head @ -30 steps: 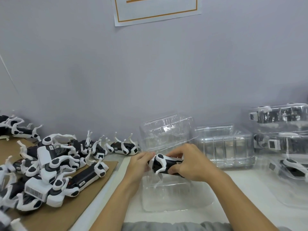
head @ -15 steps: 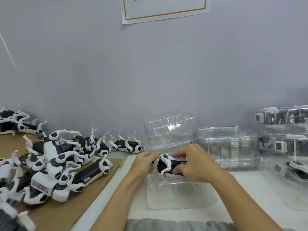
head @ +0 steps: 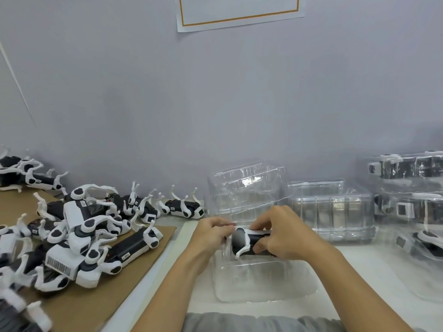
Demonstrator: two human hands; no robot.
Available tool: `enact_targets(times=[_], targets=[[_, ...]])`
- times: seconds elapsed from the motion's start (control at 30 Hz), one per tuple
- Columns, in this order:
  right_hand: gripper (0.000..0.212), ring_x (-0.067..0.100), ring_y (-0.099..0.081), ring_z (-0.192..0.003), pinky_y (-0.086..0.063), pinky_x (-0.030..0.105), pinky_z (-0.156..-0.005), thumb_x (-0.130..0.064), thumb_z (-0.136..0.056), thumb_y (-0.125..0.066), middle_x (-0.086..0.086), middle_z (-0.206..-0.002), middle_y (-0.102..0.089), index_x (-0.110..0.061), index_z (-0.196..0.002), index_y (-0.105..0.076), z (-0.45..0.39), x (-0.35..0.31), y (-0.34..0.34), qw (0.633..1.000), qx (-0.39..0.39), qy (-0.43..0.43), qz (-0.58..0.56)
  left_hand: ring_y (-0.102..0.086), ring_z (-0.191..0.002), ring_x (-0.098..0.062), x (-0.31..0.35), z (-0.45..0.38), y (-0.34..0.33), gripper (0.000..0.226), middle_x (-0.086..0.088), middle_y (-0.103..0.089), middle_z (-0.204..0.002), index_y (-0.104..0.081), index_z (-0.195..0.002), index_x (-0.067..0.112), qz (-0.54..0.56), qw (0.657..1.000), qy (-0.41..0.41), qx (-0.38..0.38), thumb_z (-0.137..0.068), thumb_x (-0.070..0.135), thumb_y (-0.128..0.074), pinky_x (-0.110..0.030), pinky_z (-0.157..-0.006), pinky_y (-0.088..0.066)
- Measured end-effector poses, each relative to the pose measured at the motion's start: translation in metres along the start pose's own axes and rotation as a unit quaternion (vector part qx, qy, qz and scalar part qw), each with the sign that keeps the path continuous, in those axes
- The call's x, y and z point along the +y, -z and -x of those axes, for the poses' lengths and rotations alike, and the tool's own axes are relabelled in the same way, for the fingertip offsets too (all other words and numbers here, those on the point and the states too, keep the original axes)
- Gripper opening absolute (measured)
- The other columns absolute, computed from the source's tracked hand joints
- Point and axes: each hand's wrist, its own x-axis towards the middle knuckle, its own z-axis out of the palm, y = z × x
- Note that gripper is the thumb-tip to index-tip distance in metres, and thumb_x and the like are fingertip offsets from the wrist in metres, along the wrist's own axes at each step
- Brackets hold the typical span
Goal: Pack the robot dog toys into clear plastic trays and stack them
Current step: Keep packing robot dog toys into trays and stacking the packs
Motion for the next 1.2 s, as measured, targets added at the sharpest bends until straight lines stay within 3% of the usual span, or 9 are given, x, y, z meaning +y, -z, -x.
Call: enact_targets(times=[0.2, 0.4, 0.5, 0.67, 0.77, 0.87, 0.93, 1.03, 1.2], targets=[[0.031, 0.003, -0.060, -0.092, -0.052, 0.027, -0.083, -0.029, -0.068, -0.088, -0.017, -0.090, -0.071, -0.033, -0.098, -0.079, 0.001, 0.000, 0.001, 1.000, -0.005, -0.006, -0.004, -0.064, -0.082, -0.021, 0.002, 0.003, 0.002, 0.014, -0.006, -0.073, -0.091, -0.071, -0.098, 0.005, 0.037, 0.999, 0.030, -0.024, -0.089, -0.003, -0.063, -0.035, -0.082, -0.049], [0.015, 0.005, -0.065, -0.071, -0.059, 0.031, -0.069, -0.025, -0.072, -0.085, -0.016, -0.072, -0.072, -0.033, -0.083, -0.079, 0.001, -0.002, -0.001, 1.000, -0.019, 0.011, 0.017, -0.066, -0.099, -0.026, 0.008, 0.001, 0.000, 0.027, -0.009, -0.072, -0.100, -0.070, -0.087, 0.009, -0.007, 0.998, 0.055, 0.001, -0.082, -0.015, -0.060, -0.042, -0.095, -0.052], [0.013, 0.007, -0.064, -0.070, -0.058, 0.032, -0.068, -0.025, -0.072, -0.084, -0.015, -0.070, -0.071, -0.032, -0.082, -0.078, 0.001, -0.003, 0.000, 0.999, -0.019, 0.016, 0.026, -0.067, -0.102, -0.025, 0.010, 0.001, -0.001, 0.028, -0.009, -0.072, -0.104, -0.070, -0.086, 0.010, -0.014, 0.998, 0.058, 0.007, -0.081, -0.016, -0.060, -0.038, -0.089, -0.054], [0.017, 0.006, -0.065, -0.078, -0.055, 0.026, -0.070, -0.026, -0.075, -0.084, -0.014, -0.082, -0.072, -0.030, -0.091, -0.079, 0.001, -0.004, 0.004, 0.999, -0.037, 0.004, 0.024, -0.067, -0.095, -0.021, 0.010, 0.004, -0.001, 0.028, -0.005, -0.073, -0.100, -0.070, -0.084, 0.011, -0.002, 0.998, 0.060, 0.003, -0.081, -0.015, -0.059, -0.032, -0.079, -0.051], [0.032, 0.002, -0.062, -0.087, -0.048, 0.017, -0.071, -0.039, -0.076, -0.083, -0.016, -0.095, -0.066, -0.034, -0.108, -0.075, 0.001, -0.008, 0.016, 0.999, -0.033, 0.003, 0.006, -0.065, -0.089, -0.021, 0.011, 0.005, 0.000, 0.026, -0.007, -0.073, -0.095, -0.070, -0.084, 0.011, -0.003, 0.998, 0.061, 0.001, -0.081, -0.014, -0.061, -0.030, -0.075, -0.048], [0.036, -0.005, -0.062, -0.090, -0.054, 0.022, -0.082, -0.049, -0.074, -0.081, -0.019, -0.103, -0.070, -0.041, -0.108, -0.074, 0.002, -0.022, 0.018, 0.998, -0.032, 0.046, -0.027, -0.062, -0.082, -0.020, 0.013, 0.007, 0.001, 0.024, -0.007, -0.073, -0.087, -0.070, -0.085, 0.012, -0.008, 0.998, 0.061, -0.009, -0.078, -0.010, -0.063, -0.030, -0.072, -0.048], [0.028, -0.001, -0.063, -0.086, -0.055, 0.024, -0.079, -0.045, -0.074, -0.083, -0.017, -0.098, -0.070, -0.047, -0.101, -0.074, 0.003, -0.033, 0.009, 0.996, -0.054, 0.061, -0.030, -0.061, -0.081, -0.023, 0.016, 0.012, 0.001, 0.023, -0.009, -0.072, -0.086, -0.069, -0.085, 0.011, -0.007, 0.998, 0.058, -0.019, -0.068, -0.002, -0.062, -0.035, -0.077, -0.050], [0.028, 0.008, -0.063, -0.082, -0.055, 0.023, -0.072, -0.032, -0.072, -0.086, -0.010, -0.091, -0.067, -0.039, -0.097, -0.076, 0.004, -0.038, -0.006, 0.996, -0.048, 0.064, -0.026, -0.061, -0.075, -0.024, 0.017, 0.017, 0.002, 0.032, -0.012, -0.071, -0.085, -0.068, -0.081, 0.013, -0.002, 0.999, 0.045, -0.031, -0.053, 0.008, -0.055, -0.041, -0.079, -0.050], [0.038, 0.005, -0.063, -0.085, -0.055, 0.020, -0.075, -0.023, -0.068, -0.090, -0.014, -0.095, -0.068, -0.034, -0.102, -0.075, 0.004, -0.034, -0.010, 0.996, -0.036, 0.040, -0.071, -0.058, -0.069, -0.018, 0.018, 0.021, 0.002, 0.027, -0.003, -0.066, -0.077, -0.067, -0.076, 0.018, -0.012, 0.999, 0.027, -0.034, -0.052, 0.011, -0.056, -0.038, -0.074, -0.047]])
